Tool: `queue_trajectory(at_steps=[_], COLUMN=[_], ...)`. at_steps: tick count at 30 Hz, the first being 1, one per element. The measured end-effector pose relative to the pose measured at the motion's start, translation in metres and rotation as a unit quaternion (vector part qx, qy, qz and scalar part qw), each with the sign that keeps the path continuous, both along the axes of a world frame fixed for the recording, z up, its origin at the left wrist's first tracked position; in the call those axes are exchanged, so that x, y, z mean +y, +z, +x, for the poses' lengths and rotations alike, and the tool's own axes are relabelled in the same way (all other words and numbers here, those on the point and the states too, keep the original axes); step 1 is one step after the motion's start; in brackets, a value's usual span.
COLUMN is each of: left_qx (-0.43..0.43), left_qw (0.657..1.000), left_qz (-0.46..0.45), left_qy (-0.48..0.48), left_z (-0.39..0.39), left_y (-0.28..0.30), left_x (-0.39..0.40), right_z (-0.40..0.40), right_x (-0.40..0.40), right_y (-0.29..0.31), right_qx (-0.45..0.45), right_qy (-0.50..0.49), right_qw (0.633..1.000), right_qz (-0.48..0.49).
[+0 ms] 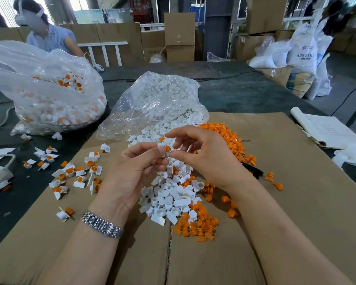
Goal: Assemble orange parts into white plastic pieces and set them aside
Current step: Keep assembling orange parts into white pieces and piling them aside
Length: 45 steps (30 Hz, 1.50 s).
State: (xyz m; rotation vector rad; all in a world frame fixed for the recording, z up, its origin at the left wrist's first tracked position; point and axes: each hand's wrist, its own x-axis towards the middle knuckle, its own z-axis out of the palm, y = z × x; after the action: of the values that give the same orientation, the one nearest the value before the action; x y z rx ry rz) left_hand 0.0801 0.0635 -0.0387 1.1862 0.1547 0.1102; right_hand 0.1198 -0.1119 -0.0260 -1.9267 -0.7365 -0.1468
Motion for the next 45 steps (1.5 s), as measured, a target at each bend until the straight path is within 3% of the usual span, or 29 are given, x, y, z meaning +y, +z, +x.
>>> queue_trajectory(at_steps=[20,26,28,30,32,34,40,45], left_qx=[-0.026,-0.023,-0.017,-0.017,-0.017,-0.018,-0.021,-0.027], left_qw=[1.000,1.000,1.000,1.000,0.999,0.999,0.999,0.998], left_qz=[0.000,0.012,0.013,0.015,0.015,0.015,0.011,0.004], left_qy=[-0.016,0.014,0.021,0.020,0.023,0.029,0.042,0.063], left_z=[0.001,0.002,0.002,0.002,0.002,0.002,0.002,0.003], left_y=[-0.005,-0.005,-0.005,-0.006,-0.006,-0.006,-0.005,-0.004], left_x=[0.002,-0.001,0.001,0.002,0.003,0.003,0.003,0.004], right_z=[-0.001,0.005,0.014,0.019,0.020,0.020,0.020,0.016], right_x=[0.003,-0.005,-0.016,-0.026,-0.030,-0.028,-0.026,-0.030], right_y=[-0.004,-0.003,-0.005,-0.010,-0.013,-0.017,-0.017,0.001], right_qx=[-0.020,-0.008,-0.025,0.013,0.079,0.089,0.050,0.064], right_qy=[-0.015,-0.049,-0.170,-0.277,-0.295,-0.282,-0.291,-0.254], right_qw=[1.000,0.997,0.969,0.900,0.852,0.842,0.856,0.931], right_qz=[0.007,-0.058,-0.175,-0.337,-0.425,-0.452,-0.425,-0.255])
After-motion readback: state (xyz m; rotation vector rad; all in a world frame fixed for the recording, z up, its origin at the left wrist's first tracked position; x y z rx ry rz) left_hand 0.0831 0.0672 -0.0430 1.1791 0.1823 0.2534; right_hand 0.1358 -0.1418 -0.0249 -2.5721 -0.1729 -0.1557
